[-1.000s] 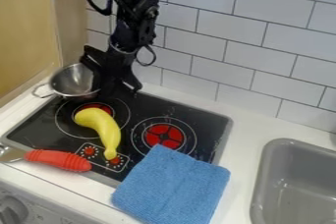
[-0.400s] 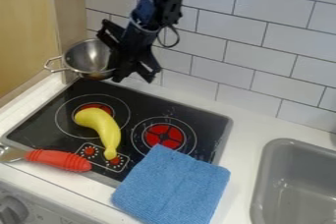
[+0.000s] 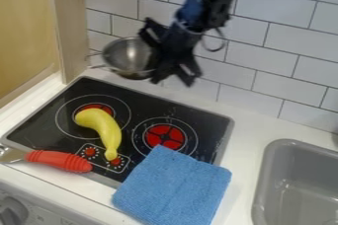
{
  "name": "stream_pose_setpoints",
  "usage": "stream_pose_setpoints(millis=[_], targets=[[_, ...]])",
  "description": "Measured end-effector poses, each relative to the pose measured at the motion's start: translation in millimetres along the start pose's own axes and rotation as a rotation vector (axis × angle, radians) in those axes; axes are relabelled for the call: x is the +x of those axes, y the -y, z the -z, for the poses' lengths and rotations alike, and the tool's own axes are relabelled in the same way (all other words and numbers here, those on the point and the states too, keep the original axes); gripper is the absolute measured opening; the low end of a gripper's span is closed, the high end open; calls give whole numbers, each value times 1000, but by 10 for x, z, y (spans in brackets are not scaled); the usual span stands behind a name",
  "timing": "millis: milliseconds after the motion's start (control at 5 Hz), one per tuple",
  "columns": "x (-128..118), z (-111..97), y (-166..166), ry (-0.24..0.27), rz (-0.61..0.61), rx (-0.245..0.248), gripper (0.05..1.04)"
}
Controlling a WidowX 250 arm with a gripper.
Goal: Move the silver pot to the right side of the stove
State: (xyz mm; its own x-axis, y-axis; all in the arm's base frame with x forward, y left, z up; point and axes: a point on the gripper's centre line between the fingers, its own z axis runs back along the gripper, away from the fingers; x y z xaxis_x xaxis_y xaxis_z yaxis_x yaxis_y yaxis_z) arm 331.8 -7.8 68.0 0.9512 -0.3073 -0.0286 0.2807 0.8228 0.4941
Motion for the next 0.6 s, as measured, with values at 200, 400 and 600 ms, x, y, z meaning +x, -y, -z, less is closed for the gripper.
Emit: stream_pose_setpoints(millis=[200,400,600], targets=[[85,-132,214,38,63,3,58],[104,-139,509,37,145,-5,57],[155,-174,658,59,169,-15,57]])
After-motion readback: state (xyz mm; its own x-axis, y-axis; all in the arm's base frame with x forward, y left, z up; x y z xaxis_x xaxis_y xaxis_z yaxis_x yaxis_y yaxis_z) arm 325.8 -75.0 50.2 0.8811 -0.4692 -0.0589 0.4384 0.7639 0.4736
